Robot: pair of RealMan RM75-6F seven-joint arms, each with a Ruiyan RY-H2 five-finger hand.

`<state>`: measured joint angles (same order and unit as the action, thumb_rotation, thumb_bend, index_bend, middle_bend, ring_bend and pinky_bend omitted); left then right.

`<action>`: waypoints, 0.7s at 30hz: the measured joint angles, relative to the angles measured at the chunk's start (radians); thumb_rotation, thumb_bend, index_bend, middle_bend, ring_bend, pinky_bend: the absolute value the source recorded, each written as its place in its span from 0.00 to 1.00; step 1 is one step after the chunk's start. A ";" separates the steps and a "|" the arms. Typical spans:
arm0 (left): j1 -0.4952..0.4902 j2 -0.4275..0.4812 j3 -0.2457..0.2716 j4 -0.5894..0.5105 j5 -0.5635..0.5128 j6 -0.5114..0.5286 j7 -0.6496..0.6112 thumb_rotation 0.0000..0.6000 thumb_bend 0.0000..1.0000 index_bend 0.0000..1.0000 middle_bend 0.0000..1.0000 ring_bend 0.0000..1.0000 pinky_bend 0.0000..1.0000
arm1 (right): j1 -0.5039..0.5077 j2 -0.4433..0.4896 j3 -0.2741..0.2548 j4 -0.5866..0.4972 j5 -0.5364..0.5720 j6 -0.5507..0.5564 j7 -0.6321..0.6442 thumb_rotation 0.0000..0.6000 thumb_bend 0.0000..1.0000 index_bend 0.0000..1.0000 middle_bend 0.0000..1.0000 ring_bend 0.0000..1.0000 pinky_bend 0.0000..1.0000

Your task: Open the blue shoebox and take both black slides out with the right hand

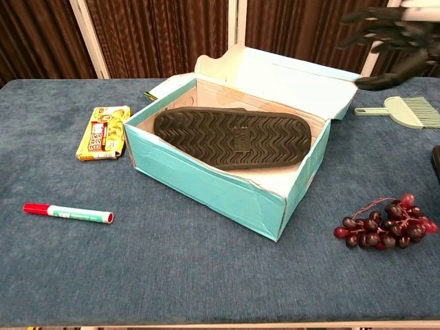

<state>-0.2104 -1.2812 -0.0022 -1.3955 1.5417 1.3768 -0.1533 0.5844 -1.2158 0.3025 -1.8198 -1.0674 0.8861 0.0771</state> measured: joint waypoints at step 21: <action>0.014 0.011 -0.002 0.035 -0.007 0.015 -0.050 1.00 0.11 0.15 0.14 0.06 0.35 | 0.445 -0.386 -0.008 0.259 0.448 -0.026 -0.482 1.00 0.20 0.00 0.14 0.00 0.02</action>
<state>-0.1967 -1.2704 -0.0042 -1.3605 1.5350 1.3913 -0.2028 1.0294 -1.6022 0.2947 -1.5609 -0.6191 0.8601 -0.4054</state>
